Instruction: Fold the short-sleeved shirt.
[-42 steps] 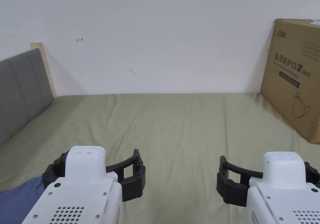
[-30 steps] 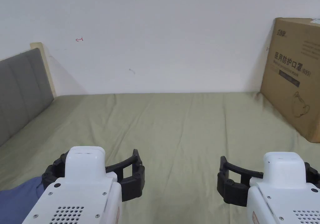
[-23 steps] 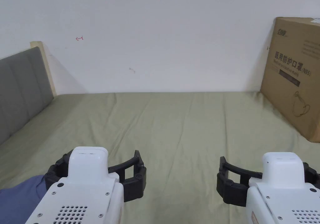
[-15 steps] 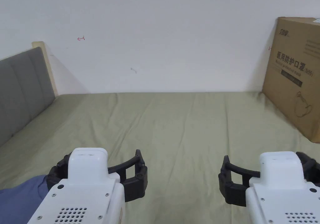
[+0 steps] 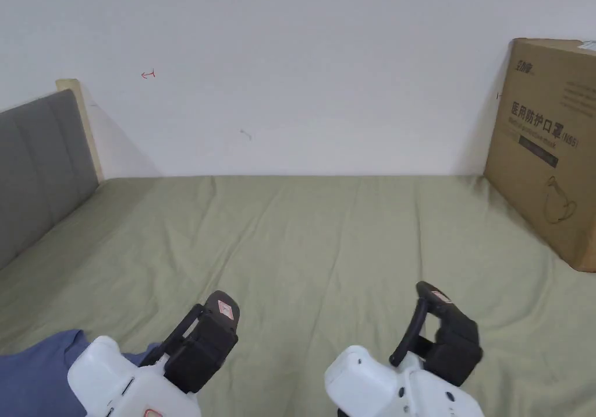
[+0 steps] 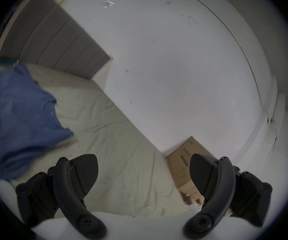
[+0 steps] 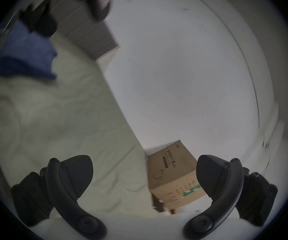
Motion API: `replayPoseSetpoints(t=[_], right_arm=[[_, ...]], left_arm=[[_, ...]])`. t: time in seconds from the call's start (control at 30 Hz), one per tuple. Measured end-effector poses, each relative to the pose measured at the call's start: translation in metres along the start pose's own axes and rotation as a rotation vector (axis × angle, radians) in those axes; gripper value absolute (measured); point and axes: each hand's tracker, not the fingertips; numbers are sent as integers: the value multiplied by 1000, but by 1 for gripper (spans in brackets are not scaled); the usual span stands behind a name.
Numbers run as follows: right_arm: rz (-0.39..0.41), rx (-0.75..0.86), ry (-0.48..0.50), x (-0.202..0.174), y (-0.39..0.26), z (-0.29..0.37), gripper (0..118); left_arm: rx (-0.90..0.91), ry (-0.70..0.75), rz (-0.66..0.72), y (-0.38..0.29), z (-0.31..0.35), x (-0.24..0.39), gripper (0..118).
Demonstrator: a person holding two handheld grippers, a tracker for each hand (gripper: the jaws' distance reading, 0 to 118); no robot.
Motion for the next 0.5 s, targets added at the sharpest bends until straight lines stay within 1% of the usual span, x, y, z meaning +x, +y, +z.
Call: replayPoseSetpoints(t=[0.07, 0.1, 0.13, 0.17, 0.2, 0.23, 0.27, 0.3, 0.33, 0.4, 0.43, 0.5], right_arm=[[-327, -52, 42, 28, 3, -2, 117], [-524, -51, 48, 42, 0, -3, 117], [-671, -59, 50, 56, -6, -3, 117], [-787, -72, 37, 65, -13, -5, 117], [-873, -67, 12, 70, -21, -6, 117], [-899, -62, -18, 71, -30, -7, 118], [-905, -75, -44, 71, -36, -7, 118], [-896, -102, -74, 70, -41, -7, 118], [-891, -130, -95, 70, -45, -7, 118], [-898, -113, -82, 70, -48, -4, 118], [-904, -99, -67, 72, -48, -3, 118], [-888, -93, -53, 76, -45, -3, 118]], left_arm=[[3, 24, -221, 8, -2, 23, 110], [6, 38, -380, 12, -2, 38, 112], [19, 44, -507, 13, -1, 49, 116], [36, 35, -655, 11, 1, 61, 118], [66, 47, -770, 8, 4, 70, 118], [104, 63, -843, 2, 6, 75, 118], [111, 78, -895, -2, 5, 77, 118], [115, 91, -900, -4, 5, 77, 118], [106, 87, -869, -6, 5, 73, 118], [47, 59, -779, -3, 3, 67, 118], [21, 54, -750, -2, 2, 66, 118], [15, 56, -713, 2, 2, 63, 118]])
